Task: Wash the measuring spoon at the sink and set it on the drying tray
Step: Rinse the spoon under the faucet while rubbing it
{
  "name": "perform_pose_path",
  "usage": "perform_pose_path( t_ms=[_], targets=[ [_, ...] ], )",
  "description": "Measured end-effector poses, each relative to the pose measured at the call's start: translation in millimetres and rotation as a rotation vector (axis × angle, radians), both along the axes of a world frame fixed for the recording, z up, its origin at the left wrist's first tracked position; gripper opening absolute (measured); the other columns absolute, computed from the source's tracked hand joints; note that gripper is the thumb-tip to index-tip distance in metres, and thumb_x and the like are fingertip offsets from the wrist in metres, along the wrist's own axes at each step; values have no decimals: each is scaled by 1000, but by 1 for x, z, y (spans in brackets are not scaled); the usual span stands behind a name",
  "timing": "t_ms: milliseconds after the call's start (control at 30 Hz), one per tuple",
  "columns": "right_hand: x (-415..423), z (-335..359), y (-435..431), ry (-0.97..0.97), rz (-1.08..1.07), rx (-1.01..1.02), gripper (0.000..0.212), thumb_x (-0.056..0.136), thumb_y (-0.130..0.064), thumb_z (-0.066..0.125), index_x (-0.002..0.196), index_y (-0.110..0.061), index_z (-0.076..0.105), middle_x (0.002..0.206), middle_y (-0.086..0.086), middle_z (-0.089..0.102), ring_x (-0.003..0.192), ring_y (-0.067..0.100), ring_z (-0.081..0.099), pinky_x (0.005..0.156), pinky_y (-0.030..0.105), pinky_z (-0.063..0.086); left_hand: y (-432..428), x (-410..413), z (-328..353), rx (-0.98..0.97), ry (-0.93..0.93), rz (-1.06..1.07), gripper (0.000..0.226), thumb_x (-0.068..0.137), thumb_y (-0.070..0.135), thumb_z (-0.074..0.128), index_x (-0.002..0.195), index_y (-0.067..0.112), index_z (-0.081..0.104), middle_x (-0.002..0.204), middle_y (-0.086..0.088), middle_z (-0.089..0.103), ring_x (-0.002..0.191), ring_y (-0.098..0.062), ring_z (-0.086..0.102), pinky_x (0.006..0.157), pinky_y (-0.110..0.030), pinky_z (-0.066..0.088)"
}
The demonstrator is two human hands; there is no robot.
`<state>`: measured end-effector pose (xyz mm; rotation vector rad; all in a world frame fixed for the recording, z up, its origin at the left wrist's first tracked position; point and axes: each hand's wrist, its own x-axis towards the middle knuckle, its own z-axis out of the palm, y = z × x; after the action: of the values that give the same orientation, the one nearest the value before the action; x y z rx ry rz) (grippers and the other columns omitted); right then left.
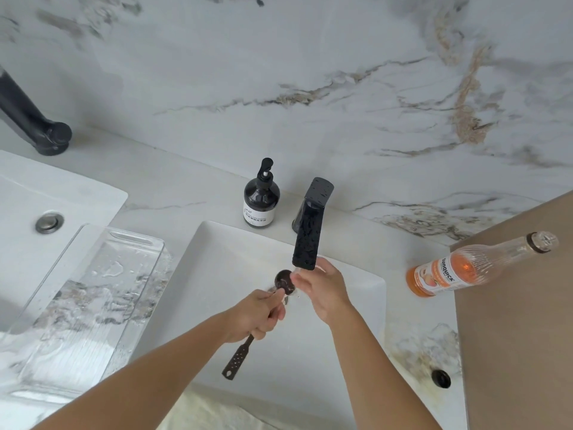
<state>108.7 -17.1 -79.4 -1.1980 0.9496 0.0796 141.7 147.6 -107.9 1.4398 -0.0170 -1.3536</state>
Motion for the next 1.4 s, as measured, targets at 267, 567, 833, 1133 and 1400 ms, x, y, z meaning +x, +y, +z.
perform_pose_path(
  t_ms=[267, 567, 833, 1133, 1400],
  targets=[
    [6, -4, 6, 175, 332, -495, 25, 79, -17, 74, 56, -20, 66, 52, -10, 61, 46, 7, 57, 54, 19, 48, -11, -9, -6, -30, 29, 111, 54, 99, 54, 39, 61, 16, 48, 49, 5, 24, 40, -10, 17, 37, -18, 14],
    [-5, 31, -6, 122, 215, -648, 33, 82, -28, 70, 62, -1, 69, 47, 2, 67, 40, 16, 60, 52, 34, 57, -16, -9, -2, -38, -48, 181, 33, 103, 38, 41, 85, 13, 54, 55, 2, 42, 44, -12, 20, 38, -16, 17],
    [22, 108, -1, -403, 706, -1340, 69, 81, 15, 37, 144, -11, 43, 151, 1, 44, 146, 25, 31, 112, 35, 39, -18, -10, 14, 12, -4, 233, 30, 101, 17, 33, 86, 9, 58, 60, -2, 43, 42, -11, 20, 37, -17, 16],
    [-45, 73, 15, -124, 141, -561, 48, 94, -18, 60, 140, -15, 48, 135, 5, 60, 118, 23, 58, 102, 30, 44, 7, -42, 48, -77, -132, 176, 33, 104, 27, 34, 79, 17, 54, 64, -2, 46, 50, -15, 25, 45, -22, 23],
    [-54, 108, 25, -340, 88, -253, 16, 90, 7, 60, 87, -3, 72, 81, 18, 75, 71, 34, 76, 63, 37, 63, -2, -76, 92, -122, -337, 128, 53, 100, 53, 37, 62, 17, 41, 46, -1, 39, 46, -18, 30, 48, -24, 34]
  ],
)
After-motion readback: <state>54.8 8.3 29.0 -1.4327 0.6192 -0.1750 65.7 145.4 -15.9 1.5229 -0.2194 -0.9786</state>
